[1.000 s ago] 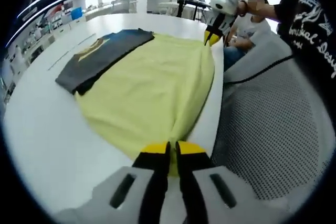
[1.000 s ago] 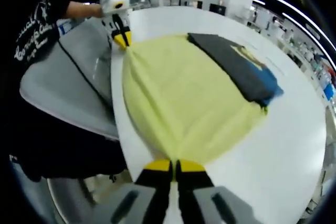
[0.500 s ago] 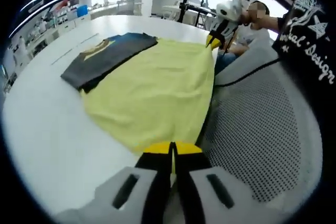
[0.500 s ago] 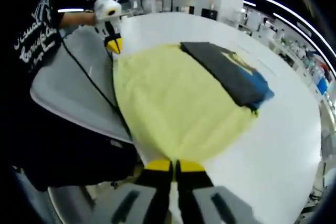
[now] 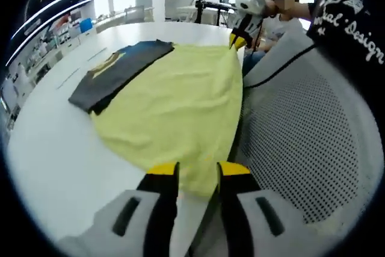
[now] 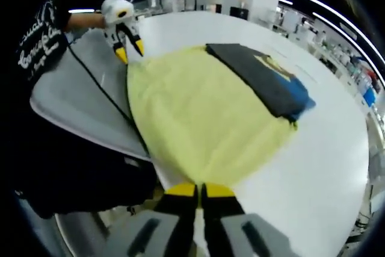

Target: Fold the garment on the visible template until the final outline fits inside the template.

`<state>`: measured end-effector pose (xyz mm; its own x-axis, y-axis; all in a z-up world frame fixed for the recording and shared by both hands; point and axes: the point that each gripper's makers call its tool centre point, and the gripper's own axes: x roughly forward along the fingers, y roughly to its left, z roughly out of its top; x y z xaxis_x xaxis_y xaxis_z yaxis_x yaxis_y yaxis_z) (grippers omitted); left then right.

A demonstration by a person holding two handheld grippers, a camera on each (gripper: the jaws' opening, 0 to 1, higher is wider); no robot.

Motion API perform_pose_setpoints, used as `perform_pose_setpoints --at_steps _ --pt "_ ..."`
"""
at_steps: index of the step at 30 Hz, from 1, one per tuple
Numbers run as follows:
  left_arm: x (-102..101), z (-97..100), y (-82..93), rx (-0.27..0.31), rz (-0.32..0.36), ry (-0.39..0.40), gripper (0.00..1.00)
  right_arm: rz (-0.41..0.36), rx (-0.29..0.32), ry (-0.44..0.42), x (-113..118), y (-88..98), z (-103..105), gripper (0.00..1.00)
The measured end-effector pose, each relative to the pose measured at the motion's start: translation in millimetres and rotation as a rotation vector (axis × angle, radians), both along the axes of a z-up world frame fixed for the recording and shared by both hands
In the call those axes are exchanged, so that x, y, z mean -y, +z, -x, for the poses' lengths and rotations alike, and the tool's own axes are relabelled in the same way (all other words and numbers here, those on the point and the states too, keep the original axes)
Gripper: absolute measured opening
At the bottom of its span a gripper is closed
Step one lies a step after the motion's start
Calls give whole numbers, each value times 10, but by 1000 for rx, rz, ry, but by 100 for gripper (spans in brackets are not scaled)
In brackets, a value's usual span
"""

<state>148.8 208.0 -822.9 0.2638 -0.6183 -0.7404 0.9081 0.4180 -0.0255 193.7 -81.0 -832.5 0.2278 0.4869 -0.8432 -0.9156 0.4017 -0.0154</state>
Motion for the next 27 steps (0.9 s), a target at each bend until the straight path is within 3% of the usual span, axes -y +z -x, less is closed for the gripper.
perform_pose_setpoints --at_steps 3,6,11,15,23,27 --pt "41 55 -54 4 -21 -52 34 11 -4 0 -4 -21 6 0" --pt "24 41 -140 46 -96 -104 35 14 -6 -1 -4 -21 6 0" --pt "27 22 -221 72 -134 -118 39 17 -6 -10 -9 -6 -4 0" --pt "-5 -13 -258 82 -160 -109 33 17 -9 -16 -1 -15 -17 0" --pt "1 47 -238 7 -119 -93 21 16 -11 -20 1 -11 -18 0" --pt "-3 41 -219 0 -114 -99 15 15 -16 -18 8 -18 -16 0"
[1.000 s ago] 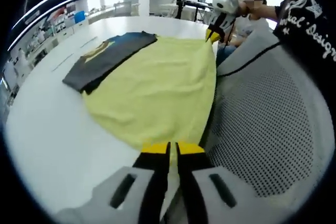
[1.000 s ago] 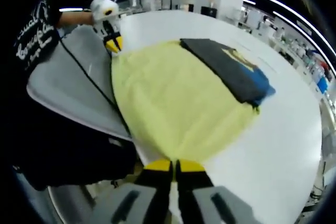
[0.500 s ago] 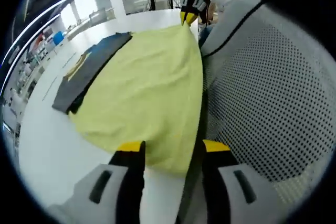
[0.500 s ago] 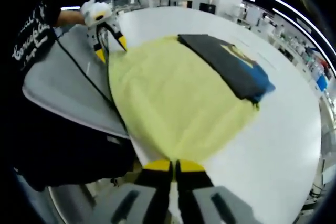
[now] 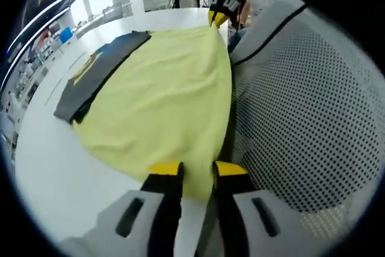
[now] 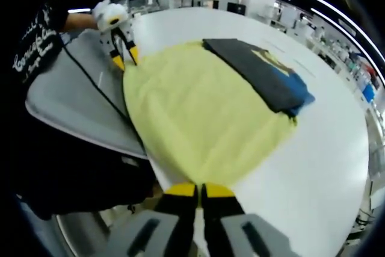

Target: Fold the garment on the visible template until the final outline fits inside the template.

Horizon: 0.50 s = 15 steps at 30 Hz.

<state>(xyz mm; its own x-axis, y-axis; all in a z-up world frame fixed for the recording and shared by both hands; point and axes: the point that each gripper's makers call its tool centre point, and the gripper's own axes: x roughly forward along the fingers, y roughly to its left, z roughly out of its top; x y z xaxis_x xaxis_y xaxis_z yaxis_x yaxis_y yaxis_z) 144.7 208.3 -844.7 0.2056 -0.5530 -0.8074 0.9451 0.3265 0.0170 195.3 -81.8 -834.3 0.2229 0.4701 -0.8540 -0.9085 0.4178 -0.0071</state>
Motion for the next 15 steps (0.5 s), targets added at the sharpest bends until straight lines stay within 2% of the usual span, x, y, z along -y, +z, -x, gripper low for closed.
perform_pose_setpoints --at_steps 9,15 --pt "-35 -123 35 15 -1 33 6 1 9 0 -4 9 -19 0" --pt "-36 -101 2 6 -15 18 0 2 10 3 14 -1 -27 0"
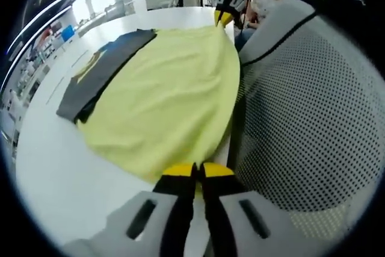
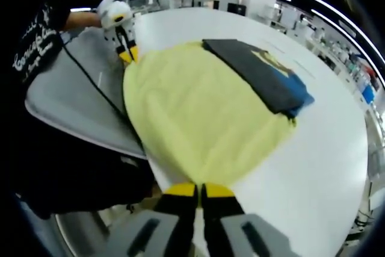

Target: Fold the garment on the visible template until the final outline fits inside the template.

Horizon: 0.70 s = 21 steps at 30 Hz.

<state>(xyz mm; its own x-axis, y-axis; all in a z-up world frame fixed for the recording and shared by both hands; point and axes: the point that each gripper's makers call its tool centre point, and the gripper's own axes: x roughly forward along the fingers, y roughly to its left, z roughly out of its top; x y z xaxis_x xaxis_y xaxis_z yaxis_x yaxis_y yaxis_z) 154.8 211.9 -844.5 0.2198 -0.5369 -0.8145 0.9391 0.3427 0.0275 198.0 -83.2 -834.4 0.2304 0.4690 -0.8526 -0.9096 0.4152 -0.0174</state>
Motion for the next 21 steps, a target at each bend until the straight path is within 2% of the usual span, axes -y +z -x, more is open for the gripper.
perform_pose_setpoints --at_steps 8,11,21 --pt "-30 107 27 -49 3 9 0 -7 1 -3 9 10 15 0" --pt "6 137 103 -79 37 29 0 -2 2 -5 22 12 34 0" --pt "41 308 187 -129 45 10 0 -5 -17 11 39 105 201 0"
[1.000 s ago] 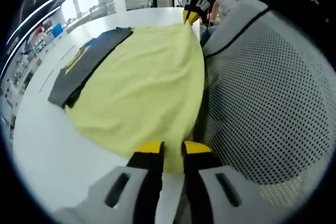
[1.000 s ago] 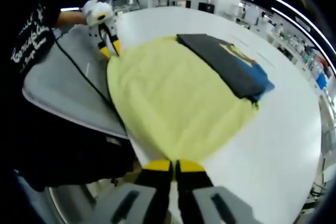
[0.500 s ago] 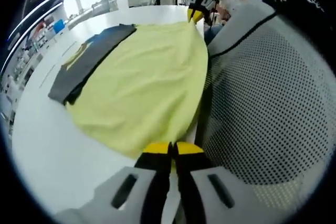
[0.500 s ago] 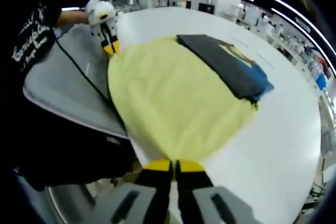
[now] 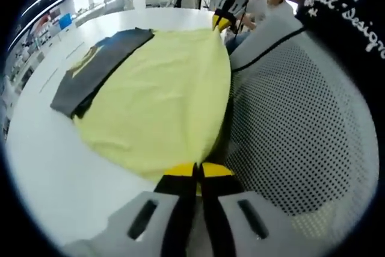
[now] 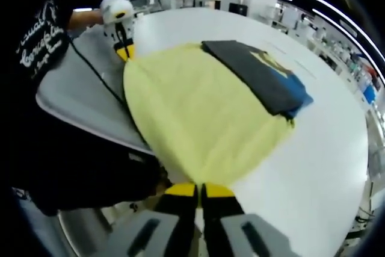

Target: Fold the garment on the visible template until the final outline fits inside the template.

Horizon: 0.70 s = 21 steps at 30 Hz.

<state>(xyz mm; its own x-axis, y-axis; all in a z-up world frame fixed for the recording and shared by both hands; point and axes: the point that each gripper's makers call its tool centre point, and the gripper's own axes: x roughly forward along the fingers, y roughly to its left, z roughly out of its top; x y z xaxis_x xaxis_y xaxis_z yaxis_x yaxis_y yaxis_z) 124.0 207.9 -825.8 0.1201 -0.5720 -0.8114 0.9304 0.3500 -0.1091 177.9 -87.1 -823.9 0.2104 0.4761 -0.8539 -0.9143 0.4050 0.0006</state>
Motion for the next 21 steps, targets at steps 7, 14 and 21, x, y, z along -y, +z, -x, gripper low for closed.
perform_pose_setpoints --at_steps 7,14,21 --pt "30 143 129 -48 3 -32 0 7 -35 34 24 52 141 0" --pt "-5 -46 390 -12 44 8 0 6 31 17 41 247 -43 0" --pt "-108 -443 653 87 78 50 0 -4 121 17 8 516 -334 0"
